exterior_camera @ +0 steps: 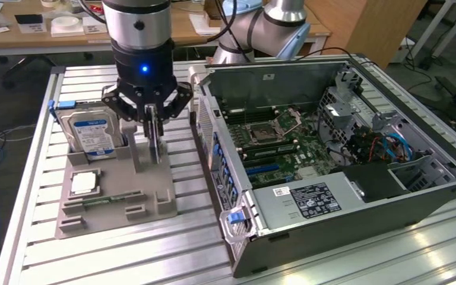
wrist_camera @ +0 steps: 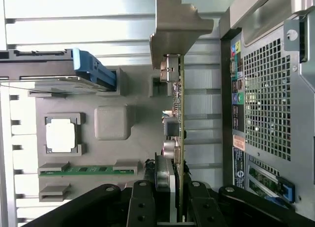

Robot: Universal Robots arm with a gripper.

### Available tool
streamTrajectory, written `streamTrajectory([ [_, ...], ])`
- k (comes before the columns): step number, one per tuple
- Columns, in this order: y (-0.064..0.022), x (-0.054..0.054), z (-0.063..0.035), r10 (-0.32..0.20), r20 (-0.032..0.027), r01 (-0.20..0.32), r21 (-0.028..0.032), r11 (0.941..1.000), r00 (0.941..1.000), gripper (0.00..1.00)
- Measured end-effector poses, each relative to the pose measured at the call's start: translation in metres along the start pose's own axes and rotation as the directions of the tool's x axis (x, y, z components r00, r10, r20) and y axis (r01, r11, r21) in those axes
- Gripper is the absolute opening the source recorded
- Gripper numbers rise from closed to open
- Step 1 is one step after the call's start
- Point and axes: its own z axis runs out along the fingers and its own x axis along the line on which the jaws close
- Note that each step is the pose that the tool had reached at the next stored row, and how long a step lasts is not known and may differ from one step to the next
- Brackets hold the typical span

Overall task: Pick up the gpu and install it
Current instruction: 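Pick up the gpu and move the gpu toward the slot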

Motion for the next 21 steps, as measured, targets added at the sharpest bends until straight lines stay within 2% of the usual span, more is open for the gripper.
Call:
streamTrajectory([
  [6,0.0001,0.0,-0.0033,-0.039,-0.0032,0.039,0.0005,0.9992,0.9992,0.28],
  [9,0.0005,0.0,-0.0104,-0.04,-0.0029,0.04,0.0002,0.9992,0.9992,0.28],
  [13,0.0011,0.0,-0.0249,-0.04,-0.003,0.04,0.0001,0.9992,0.9992,0.28],
  [21,0.0028,0.0,-0.0605,-0.041,-0.0029,0.041,0.0001,0.9992,0.9992,0.28],
])
